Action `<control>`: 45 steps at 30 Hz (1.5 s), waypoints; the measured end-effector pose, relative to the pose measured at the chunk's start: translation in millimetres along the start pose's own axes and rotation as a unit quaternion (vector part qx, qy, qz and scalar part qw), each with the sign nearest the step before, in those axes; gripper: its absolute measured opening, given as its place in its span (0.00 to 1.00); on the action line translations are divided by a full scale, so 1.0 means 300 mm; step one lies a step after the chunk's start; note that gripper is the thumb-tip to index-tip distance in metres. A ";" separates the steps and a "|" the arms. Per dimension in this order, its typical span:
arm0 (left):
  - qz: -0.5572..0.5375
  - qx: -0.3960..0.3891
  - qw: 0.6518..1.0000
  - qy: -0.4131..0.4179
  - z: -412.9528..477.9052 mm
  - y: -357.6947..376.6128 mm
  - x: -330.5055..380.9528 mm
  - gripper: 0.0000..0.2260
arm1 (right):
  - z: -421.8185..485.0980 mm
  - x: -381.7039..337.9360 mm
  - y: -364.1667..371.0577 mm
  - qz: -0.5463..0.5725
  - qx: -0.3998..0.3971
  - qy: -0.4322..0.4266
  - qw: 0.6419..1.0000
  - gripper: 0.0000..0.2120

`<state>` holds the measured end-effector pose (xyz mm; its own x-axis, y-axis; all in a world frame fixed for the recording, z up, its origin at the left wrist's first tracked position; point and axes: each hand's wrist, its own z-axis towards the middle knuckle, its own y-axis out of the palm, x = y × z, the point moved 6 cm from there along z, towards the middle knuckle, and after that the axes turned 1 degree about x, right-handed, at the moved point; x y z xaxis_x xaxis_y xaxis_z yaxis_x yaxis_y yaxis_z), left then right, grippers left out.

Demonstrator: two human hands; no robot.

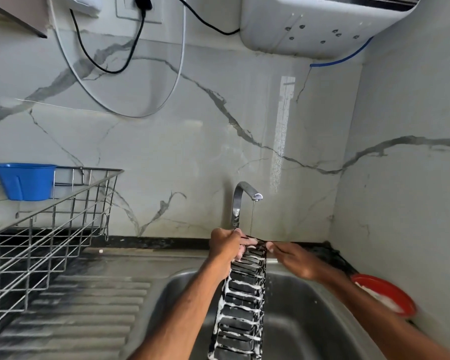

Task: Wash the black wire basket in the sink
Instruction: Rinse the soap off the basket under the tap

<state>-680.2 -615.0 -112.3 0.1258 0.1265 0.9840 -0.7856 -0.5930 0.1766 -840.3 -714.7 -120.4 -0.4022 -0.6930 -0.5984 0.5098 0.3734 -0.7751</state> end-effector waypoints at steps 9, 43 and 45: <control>0.033 -0.032 0.999 -0.024 -0.001 -0.018 0.012 0.13 | 0.180 -0.230 0.076 0.141 -0.116 0.026 0.983 0.31; 0.114 -0.341 0.911 -0.201 -0.082 -0.153 0.017 0.33 | 0.070 -0.036 0.097 0.330 -0.069 0.185 0.923 0.31; 0.138 -0.371 0.891 -0.223 -0.090 -0.143 0.021 0.33 | 0.083 -0.036 0.083 0.304 -0.044 0.165 0.937 0.26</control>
<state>-662.2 -567.4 -114.4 -0.0354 -0.3693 0.9287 -0.9874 0.1563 0.0245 -804.4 -713.3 -128.1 -0.2791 -0.1122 -0.9537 0.6626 0.6963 -0.2758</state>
